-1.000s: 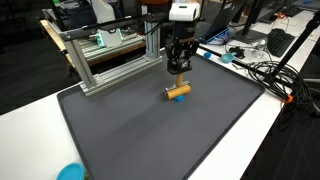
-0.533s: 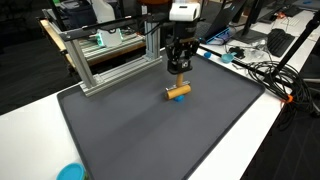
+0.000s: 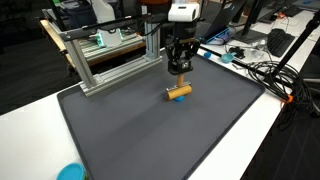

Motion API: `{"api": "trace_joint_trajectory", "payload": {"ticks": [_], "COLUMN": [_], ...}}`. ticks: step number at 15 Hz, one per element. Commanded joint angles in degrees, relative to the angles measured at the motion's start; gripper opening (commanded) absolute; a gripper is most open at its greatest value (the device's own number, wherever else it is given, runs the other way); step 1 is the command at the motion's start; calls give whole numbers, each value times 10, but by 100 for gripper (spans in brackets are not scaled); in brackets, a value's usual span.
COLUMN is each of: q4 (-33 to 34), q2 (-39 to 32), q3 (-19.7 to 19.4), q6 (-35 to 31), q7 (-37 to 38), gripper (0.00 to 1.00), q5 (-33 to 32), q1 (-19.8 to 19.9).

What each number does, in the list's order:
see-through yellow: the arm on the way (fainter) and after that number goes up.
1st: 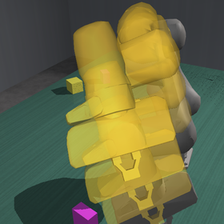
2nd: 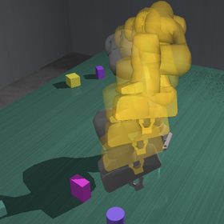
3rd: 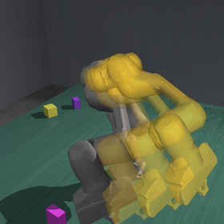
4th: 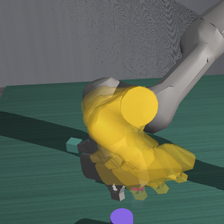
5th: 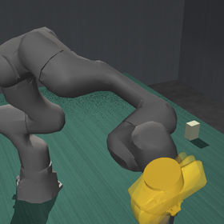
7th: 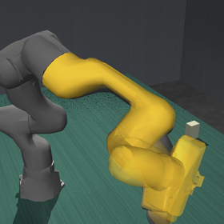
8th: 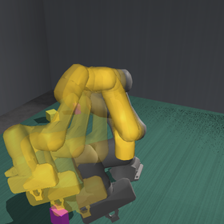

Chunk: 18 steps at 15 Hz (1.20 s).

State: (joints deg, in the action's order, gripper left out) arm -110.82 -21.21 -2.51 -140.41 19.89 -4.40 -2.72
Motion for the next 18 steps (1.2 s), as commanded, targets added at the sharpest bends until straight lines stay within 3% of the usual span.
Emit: {"api": "trace_joint_trajectory", "payload": {"ticks": [1,18], "q4": [5,21], "q2": [-24,-46], "q3": [-5,-17], "q6": [-45,-77], "q7": [18,46], "gripper": [22,22], "q5": [14,17], "q1": [-5,-9]}}
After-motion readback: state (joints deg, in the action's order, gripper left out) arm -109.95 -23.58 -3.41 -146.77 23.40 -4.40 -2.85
